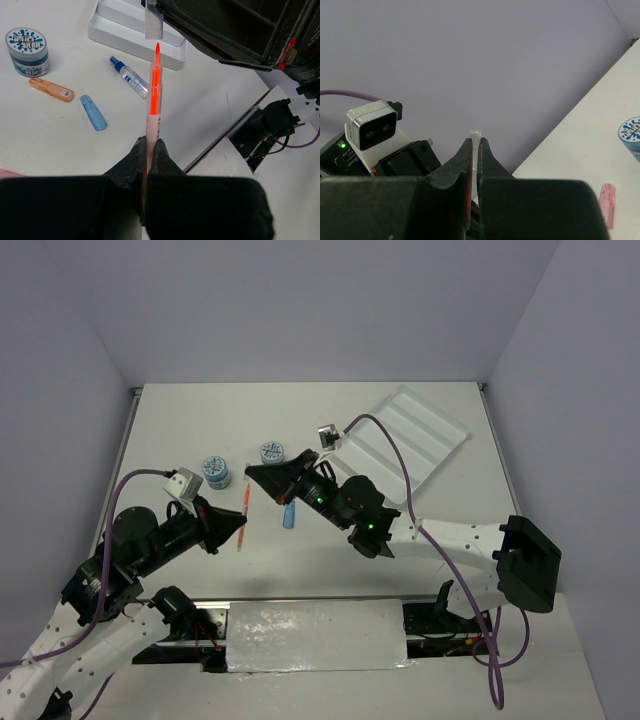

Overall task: Sort the stationery into containers
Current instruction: Close the pen cap on the pen.

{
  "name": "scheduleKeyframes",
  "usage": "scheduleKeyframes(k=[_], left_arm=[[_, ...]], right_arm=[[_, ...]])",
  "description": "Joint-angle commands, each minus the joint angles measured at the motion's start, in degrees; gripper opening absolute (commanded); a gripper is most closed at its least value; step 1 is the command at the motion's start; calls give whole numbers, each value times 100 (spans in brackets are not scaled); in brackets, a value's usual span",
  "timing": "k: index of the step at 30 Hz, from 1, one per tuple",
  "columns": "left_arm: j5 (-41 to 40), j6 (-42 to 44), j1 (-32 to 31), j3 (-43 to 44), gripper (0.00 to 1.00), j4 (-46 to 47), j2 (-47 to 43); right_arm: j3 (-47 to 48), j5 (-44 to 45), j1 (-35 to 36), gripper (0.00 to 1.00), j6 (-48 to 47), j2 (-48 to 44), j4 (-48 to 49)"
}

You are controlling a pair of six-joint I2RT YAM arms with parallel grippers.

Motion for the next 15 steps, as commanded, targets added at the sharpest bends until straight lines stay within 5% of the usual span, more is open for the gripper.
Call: scheduleKeyframes(k=[1, 15], left_arm=[[21, -33, 29, 36, 1, 211, -41], [-49, -42, 29, 28, 1, 194, -32]], right_arm=[[-29, 109, 24, 0, -152, -10, 55], [-144, 56, -38, 0, -134, -115, 90]])
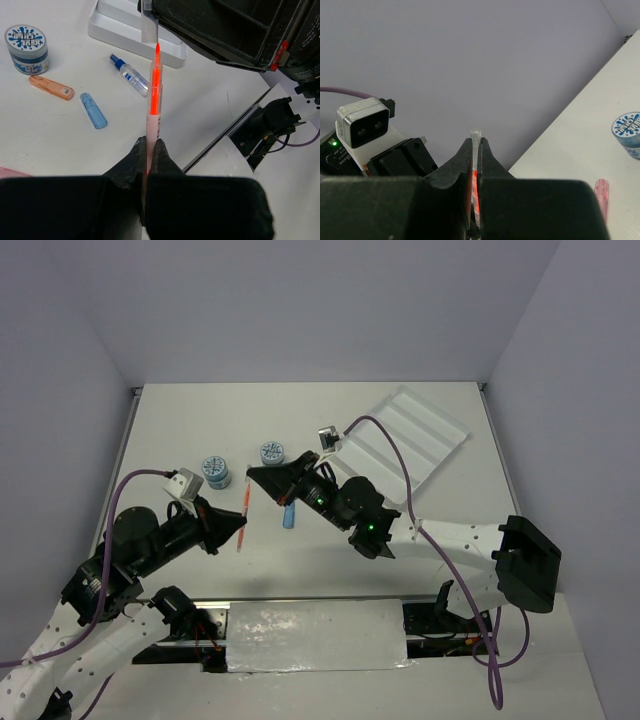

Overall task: Sort the stationery into containers
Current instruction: Close the pen cap on the pen.

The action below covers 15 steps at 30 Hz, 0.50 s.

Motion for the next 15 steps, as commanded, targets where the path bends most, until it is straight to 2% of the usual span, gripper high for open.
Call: scheduleKeyframes(k=[1, 15], left_arm=[[-49, -42, 29, 28, 2, 216, -30], [-32, -60, 29, 19, 2, 198, 137]], right_arm=[[-82, 39, -29, 0, -101, -115, 125], [-188, 65, -108, 0, -128, -256, 134]])
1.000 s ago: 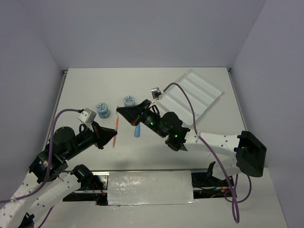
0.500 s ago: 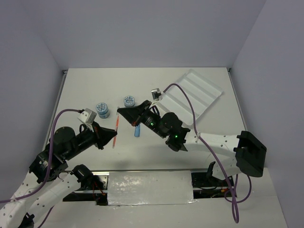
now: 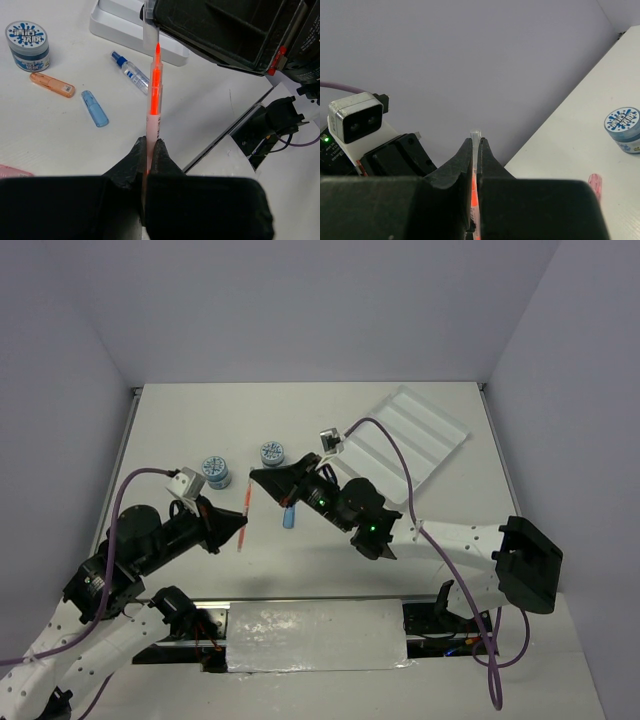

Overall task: Sort the stationery into containers
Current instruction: Close the pen cap on the pen.

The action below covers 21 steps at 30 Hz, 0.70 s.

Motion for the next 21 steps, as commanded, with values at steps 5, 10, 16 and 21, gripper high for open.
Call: scheduleKeyframes(k=[5, 10, 16, 21], left_arm=[[100, -57, 29, -3, 3, 277, 166], [126, -48, 29, -12, 3, 268, 227], [47, -75, 29, -3, 3, 251, 218], [-23, -92, 29, -3, 3, 224, 210]], right_arm=[[-68, 94, -113, 0, -110, -239, 70], [-42, 49, -192, 0, -154, -326, 53], [-68, 59, -192, 0, -181, -432, 0], [-191, -47, -192, 0, -67, -379, 114]])
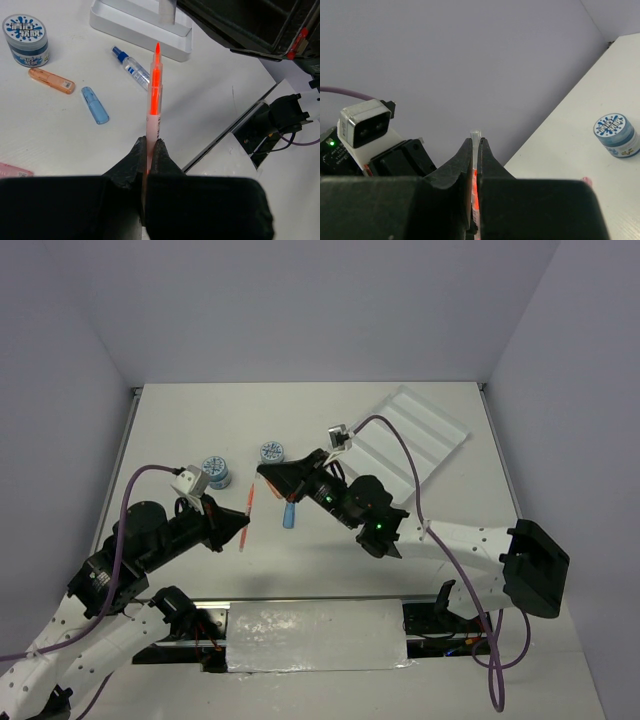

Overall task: Sort the stationery into containers
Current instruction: Close the pen cap on the pen.

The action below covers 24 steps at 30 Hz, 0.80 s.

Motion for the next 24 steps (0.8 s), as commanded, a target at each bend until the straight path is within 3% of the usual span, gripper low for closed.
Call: scheduleKeyframes(k=[1, 24], left_arm=[[-56, -97, 29, 1, 3, 205, -13], [-38, -88, 29, 10, 3, 196, 39]], right_arm=[[-156, -54, -20, 0, 28, -110, 247], [159, -212, -20, 0, -95, 30, 195]])
